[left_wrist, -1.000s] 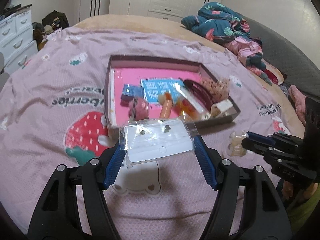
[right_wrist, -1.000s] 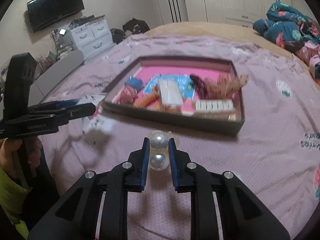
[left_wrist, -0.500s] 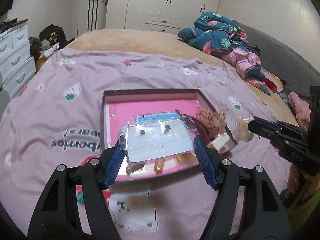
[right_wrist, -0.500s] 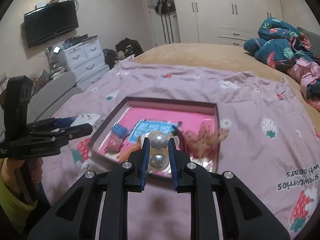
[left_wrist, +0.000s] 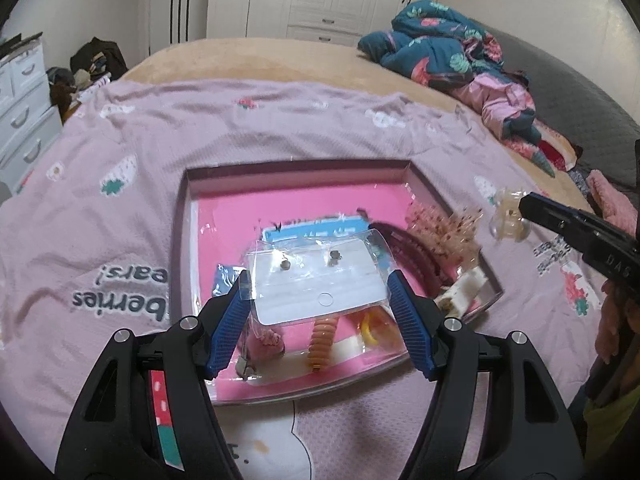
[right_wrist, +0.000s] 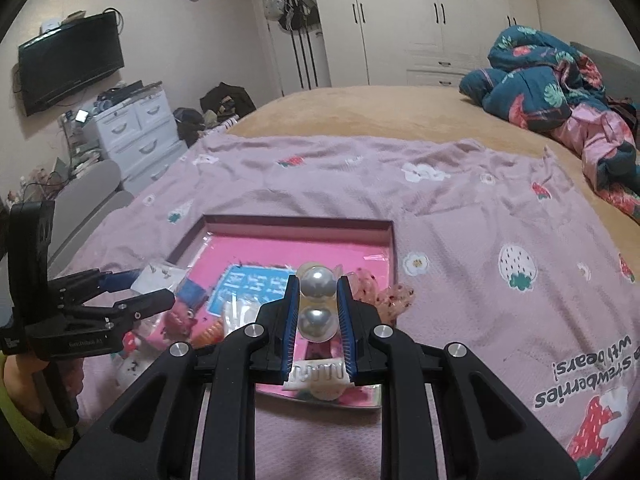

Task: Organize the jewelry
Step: 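Carry the white card and pearl clip over the pink-lined box, then open the left tool to drop the card while the right tool drops the pearl clip into the box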

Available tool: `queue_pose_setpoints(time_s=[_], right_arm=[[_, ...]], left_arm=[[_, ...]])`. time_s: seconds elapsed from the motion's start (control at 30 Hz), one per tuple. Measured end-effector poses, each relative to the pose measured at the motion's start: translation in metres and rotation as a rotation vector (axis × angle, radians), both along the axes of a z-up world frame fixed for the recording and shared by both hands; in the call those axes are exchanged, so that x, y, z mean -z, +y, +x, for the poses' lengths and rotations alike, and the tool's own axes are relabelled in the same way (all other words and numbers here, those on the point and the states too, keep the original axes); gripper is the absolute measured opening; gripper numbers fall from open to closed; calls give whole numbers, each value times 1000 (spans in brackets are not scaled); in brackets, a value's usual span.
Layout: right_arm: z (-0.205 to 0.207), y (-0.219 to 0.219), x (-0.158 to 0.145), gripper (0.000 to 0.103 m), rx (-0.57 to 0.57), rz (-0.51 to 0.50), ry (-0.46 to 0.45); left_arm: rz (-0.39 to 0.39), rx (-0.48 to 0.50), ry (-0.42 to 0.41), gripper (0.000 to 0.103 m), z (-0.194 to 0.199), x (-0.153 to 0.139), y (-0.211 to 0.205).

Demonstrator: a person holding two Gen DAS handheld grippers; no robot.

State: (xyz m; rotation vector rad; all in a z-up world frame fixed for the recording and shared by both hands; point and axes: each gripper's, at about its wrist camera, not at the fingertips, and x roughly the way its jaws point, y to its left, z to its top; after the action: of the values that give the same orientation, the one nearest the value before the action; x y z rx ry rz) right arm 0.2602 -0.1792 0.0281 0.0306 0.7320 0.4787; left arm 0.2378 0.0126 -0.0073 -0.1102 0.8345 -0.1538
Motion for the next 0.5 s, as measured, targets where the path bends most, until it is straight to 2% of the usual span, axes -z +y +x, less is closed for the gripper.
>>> queue_pose_setpoints(time_s=[0.27, 0.5], right_arm=[[10, 4, 45, 18, 29, -38, 93], [11, 8, 58, 18, 26, -39, 124]], left_arm=[[11, 13, 65, 61, 8, 29, -4], [29, 21, 84, 65, 6, 35, -7]])
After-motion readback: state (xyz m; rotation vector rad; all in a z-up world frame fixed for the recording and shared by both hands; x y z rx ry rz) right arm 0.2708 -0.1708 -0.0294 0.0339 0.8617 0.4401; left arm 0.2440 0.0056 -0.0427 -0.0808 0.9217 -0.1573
